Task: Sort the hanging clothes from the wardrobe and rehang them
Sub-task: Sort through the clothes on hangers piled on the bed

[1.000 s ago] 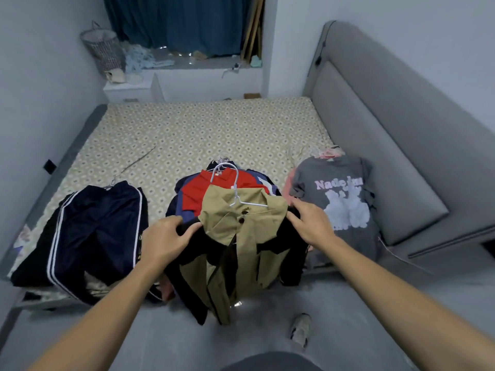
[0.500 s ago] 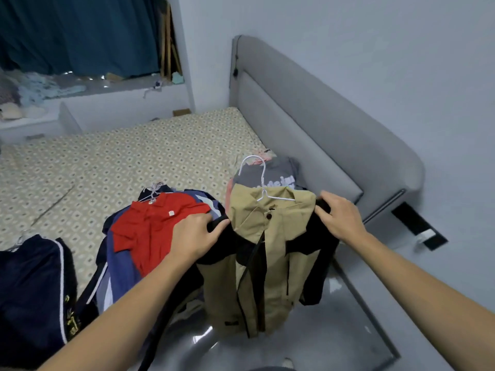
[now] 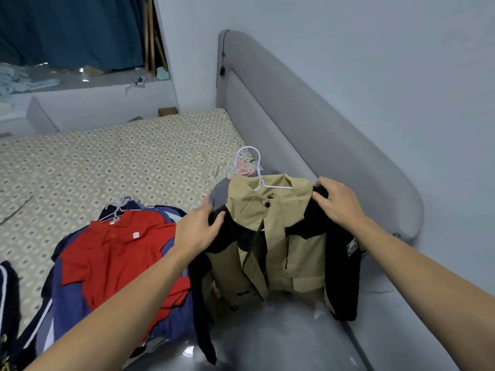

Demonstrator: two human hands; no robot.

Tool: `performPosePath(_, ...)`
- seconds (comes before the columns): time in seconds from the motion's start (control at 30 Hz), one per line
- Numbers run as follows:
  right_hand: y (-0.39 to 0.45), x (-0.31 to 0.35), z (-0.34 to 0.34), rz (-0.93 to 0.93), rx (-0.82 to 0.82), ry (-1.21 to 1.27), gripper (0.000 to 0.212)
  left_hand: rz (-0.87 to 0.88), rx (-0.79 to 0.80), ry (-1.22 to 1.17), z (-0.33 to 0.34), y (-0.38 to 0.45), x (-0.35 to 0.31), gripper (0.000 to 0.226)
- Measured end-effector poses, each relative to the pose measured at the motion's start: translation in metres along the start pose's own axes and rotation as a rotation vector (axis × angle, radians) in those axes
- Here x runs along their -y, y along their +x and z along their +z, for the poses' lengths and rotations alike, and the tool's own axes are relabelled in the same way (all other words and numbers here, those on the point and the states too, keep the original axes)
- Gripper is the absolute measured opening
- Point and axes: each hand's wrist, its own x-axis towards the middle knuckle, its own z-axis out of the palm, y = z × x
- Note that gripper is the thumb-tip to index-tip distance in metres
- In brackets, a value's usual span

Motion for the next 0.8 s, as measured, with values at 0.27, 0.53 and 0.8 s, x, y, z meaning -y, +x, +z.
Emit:
performPosePath(0.27,0.124,-0.025,0.034,0.024,0.045,-0.007,0.021,0.034,0.063,-0.02,0.036,0.134,0.021,0.045)
performPosePath(0.53,0.257,-0.055,0.096,-0.007,0.117,-0.04,0.015,-0.037,0.064,-0.05,0.081,0.237,0.042,0.028)
performPosePath(0.8,0.373,-0.116,0.204,-0.047,0.242,-0.136,0.026,-0.209,0.184,-0.051,0.162,0.325,0.072,0.021)
